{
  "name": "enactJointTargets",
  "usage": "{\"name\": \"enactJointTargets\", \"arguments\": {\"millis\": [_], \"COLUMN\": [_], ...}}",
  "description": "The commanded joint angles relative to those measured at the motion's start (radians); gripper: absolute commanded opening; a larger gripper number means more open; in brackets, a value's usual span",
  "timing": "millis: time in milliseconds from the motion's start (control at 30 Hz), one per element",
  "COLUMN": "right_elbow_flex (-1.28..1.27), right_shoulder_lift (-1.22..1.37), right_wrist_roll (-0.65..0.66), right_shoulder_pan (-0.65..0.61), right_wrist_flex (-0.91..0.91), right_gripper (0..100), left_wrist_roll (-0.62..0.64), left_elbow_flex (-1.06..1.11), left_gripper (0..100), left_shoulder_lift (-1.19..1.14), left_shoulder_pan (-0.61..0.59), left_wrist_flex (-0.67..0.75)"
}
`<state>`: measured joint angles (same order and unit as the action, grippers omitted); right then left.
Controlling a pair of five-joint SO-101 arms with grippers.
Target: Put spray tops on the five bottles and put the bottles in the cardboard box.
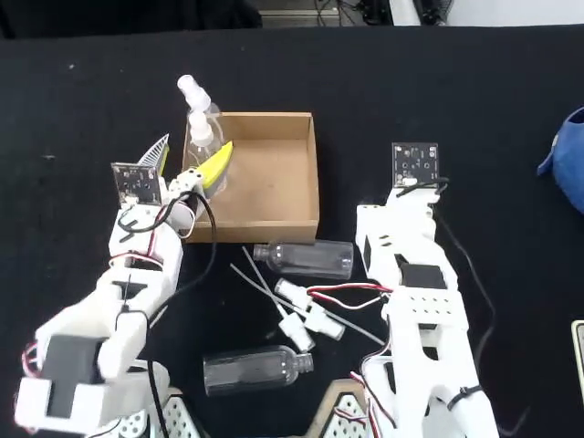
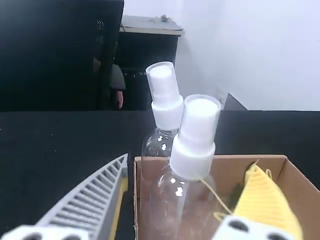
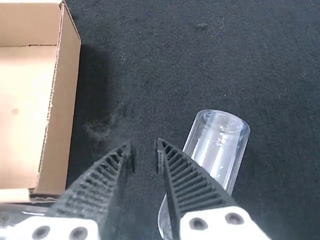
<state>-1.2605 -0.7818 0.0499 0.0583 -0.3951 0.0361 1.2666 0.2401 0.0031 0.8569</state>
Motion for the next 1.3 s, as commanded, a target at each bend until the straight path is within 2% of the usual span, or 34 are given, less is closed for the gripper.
{"name": "enactJointTargets", "arguments": {"millis": [0,400,800,1067,1233,1267], "right_elbow_flex": [-0.002,-0.001,-0.002,-0.002,-0.002,-0.002], "right_shoulder_lift": [-0.033,-0.033,-0.033,-0.033,-0.033,-0.033], "right_wrist_roll": [0.005,0.005,0.005,0.005,0.005,0.005], "right_shoulder_pan": [0.017,0.015,0.012,0.015,0.015,0.015], "right_wrist_flex": [0.026,0.026,0.026,0.026,0.026,0.026], "right_gripper": [6.4,6.4,6.4,6.4,6.4,6.4], "left_wrist_roll": [-0.009,-0.009,0.0,-0.008,-0.008,-0.008], "left_elbow_flex": [0.016,0.17,0.177,0.272,0.289,0.289], "left_gripper": [24,23,23,22,2,4], "left_shoulder_lift": [0.138,0.45,0.741,0.901,1.033,1.065], "left_shoulder_pan": [-0.03,-0.035,-0.025,-0.087,-0.211,-0.24], "left_wrist_flex": [-0.143,-0.373,-0.779,-0.802,-0.802,-0.806]}}
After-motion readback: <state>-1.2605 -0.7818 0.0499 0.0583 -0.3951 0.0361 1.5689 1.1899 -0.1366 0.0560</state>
